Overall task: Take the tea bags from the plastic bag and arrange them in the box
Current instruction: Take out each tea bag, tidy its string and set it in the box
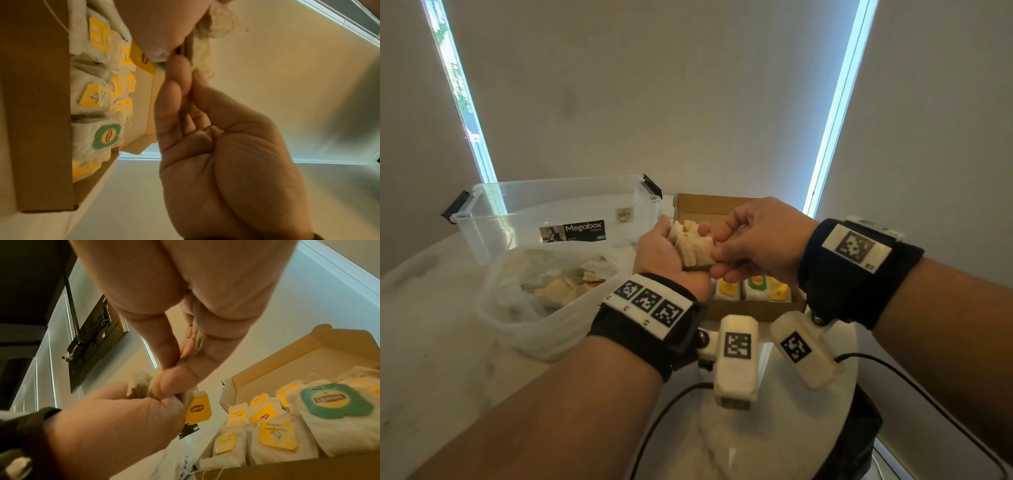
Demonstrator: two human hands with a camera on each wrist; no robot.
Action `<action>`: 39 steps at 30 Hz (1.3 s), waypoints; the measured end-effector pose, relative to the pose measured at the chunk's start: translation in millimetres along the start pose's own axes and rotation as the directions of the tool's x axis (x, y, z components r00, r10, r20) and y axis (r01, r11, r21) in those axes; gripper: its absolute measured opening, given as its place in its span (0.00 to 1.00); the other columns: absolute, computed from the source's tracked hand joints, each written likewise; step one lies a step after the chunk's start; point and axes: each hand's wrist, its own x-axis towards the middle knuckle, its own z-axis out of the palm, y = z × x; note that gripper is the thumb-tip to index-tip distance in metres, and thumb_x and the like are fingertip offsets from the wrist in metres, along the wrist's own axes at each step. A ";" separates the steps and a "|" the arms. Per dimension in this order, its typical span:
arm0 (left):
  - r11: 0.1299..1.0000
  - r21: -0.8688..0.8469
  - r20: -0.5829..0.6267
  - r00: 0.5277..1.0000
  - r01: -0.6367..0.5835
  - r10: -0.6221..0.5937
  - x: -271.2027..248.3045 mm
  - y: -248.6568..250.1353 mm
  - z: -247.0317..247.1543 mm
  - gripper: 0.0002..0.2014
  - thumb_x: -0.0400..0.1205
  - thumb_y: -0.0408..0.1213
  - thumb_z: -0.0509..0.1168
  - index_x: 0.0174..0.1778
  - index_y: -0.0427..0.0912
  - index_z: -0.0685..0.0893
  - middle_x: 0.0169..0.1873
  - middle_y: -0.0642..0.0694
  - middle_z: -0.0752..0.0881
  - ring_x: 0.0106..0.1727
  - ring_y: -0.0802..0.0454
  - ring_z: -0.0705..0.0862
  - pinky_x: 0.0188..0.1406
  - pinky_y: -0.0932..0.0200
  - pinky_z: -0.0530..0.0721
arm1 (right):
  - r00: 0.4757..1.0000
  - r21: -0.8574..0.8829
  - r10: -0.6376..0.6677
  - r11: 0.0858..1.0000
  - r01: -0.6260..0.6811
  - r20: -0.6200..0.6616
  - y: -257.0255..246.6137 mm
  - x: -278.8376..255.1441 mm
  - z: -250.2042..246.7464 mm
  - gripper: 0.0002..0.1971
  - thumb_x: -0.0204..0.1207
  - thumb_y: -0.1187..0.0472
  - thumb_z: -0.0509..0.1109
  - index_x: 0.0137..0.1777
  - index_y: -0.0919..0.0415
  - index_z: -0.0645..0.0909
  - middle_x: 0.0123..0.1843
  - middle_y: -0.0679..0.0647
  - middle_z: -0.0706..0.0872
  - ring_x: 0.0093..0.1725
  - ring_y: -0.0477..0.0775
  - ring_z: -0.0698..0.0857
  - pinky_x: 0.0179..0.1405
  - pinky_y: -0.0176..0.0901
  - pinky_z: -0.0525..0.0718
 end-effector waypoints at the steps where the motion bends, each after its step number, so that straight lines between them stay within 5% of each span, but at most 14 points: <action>1: 1.000 -0.004 -0.006 1.000 -0.014 0.014 0.9 0.6 -1.2 0.19 0.88 0.53 0.57 0.59 0.39 0.80 0.36 0.39 0.86 0.31 0.43 0.87 0.34 0.51 0.87 | 1.000 -0.001 0.002 1.000 -0.002 -0.005 -0.2 0.3 0.4 0.08 0.77 0.75 0.73 0.52 0.65 0.81 0.44 0.67 0.92 0.34 0.57 0.93 0.32 0.45 0.92; 6: 0.999 0.033 -0.024 0.999 -0.024 0.025 3.4 3.1 -5.3 0.22 0.88 0.53 0.57 0.62 0.37 0.83 0.43 0.37 0.89 0.44 0.40 0.88 0.41 0.47 0.84 | 1.000 0.040 -0.001 0.999 0.000 0.021 -2.7 -2.0 6.9 0.10 0.77 0.71 0.75 0.57 0.67 0.81 0.43 0.64 0.93 0.34 0.58 0.93 0.31 0.45 0.92; 12: 0.996 -0.070 0.044 0.998 0.052 -0.049 -3.1 2.7 -9.8 0.24 0.88 0.50 0.57 0.71 0.34 0.77 0.58 0.29 0.86 0.52 0.34 0.87 0.45 0.44 0.87 | 0.989 -0.181 -0.141 0.975 0.129 -0.054 -11.4 0.7 1.7 0.06 0.76 0.66 0.78 0.52 0.62 0.89 0.41 0.59 0.94 0.31 0.51 0.91 0.33 0.42 0.91; 17: 0.981 -0.046 0.086 0.979 0.190 -0.186 -5.3 5.6 -14.9 0.18 0.88 0.44 0.57 0.61 0.34 0.84 0.43 0.34 0.91 0.40 0.40 0.91 0.44 0.49 0.91 | 0.969 -0.278 -0.246 0.932 0.232 -0.018 -30.5 3.6 -7.6 0.03 0.75 0.71 0.77 0.47 0.66 0.90 0.40 0.60 0.93 0.33 0.49 0.92 0.30 0.34 0.88; 20: 0.973 -0.003 0.117 0.966 0.231 -0.230 -6.9 8.0 -15.2 0.19 0.88 0.45 0.57 0.61 0.33 0.86 0.47 0.37 0.90 0.45 0.43 0.88 0.45 0.45 0.91 | 0.958 -0.392 -0.283 0.886 0.248 -0.033 -35.7 6.7 -10.5 0.05 0.71 0.72 0.79 0.39 0.62 0.92 0.42 0.55 0.94 0.38 0.46 0.93 0.32 0.28 0.85; 22: 0.965 0.013 0.119 0.958 0.261 -0.261 -7.7 9.5 -16.3 0.21 0.87 0.45 0.60 0.67 0.35 0.84 0.51 0.38 0.88 0.45 0.43 0.88 0.33 0.48 0.93 | 0.954 -0.397 -0.295 0.883 0.251 -0.054 -36.6 10.1 -11.6 0.06 0.70 0.71 0.79 0.36 0.60 0.91 0.44 0.53 0.94 0.40 0.47 0.92 0.32 0.27 0.85; 24: 0.954 0.037 0.116 0.947 0.299 -0.301 -9.4 10.3 -17.9 0.19 0.85 0.46 0.61 0.62 0.35 0.85 0.41 0.38 0.90 0.35 0.45 0.90 0.21 0.58 0.88 | 0.949 -0.401 -0.307 0.880 0.256 -0.068 -36.0 12.2 -11.6 0.05 0.70 0.68 0.79 0.34 0.61 0.90 0.45 0.50 0.94 0.40 0.46 0.92 0.33 0.30 0.86; 26: 0.945 0.067 0.128 0.937 0.319 -0.325 -12.2 12.7 -19.0 0.14 0.83 0.45 0.62 0.52 0.37 0.85 0.31 0.40 0.89 0.27 0.48 0.89 0.17 0.66 0.82 | 0.939 -0.483 -0.336 0.836 0.262 -0.073 -34.5 14.1 -12.5 0.05 0.68 0.64 0.82 0.34 0.61 0.90 0.44 0.45 0.93 0.40 0.42 0.91 0.34 0.29 0.84; 29: 0.936 0.070 0.149 0.925 0.344 -0.351 -13.3 18.1 -21.4 0.13 0.82 0.44 0.64 0.50 0.36 0.83 0.32 0.39 0.88 0.27 0.50 0.88 0.12 0.70 0.76 | 0.923 -0.487 -0.367 0.831 0.270 -0.115 -31.6 15.0 -14.7 0.08 0.65 0.66 0.85 0.40 0.60 0.89 0.45 0.51 0.92 0.39 0.47 0.92 0.36 0.34 0.88; 35: 0.919 0.147 0.159 0.908 0.366 -0.387 -10.9 21.7 -20.3 0.09 0.82 0.36 0.64 0.54 0.35 0.79 0.32 0.42 0.87 0.24 0.55 0.86 0.09 0.70 0.74 | 0.975 -0.302 -0.201 0.939 0.166 -0.090 -30.4 14.6 -16.4 0.10 0.72 0.75 0.76 0.51 0.64 0.89 0.47 0.60 0.91 0.38 0.54 0.91 0.33 0.37 0.89; 39: 0.904 0.226 0.148 0.904 0.364 -0.401 -4.2 19.6 -19.4 0.09 0.79 0.32 0.66 0.54 0.36 0.80 0.29 0.46 0.82 0.22 0.59 0.83 0.10 0.72 0.74 | 0.991 -0.324 -0.135 0.937 0.131 0.010 -27.0 12.4 -14.2 0.08 0.73 0.64 0.80 0.51 0.62 0.88 0.40 0.56 0.93 0.34 0.52 0.91 0.34 0.40 0.90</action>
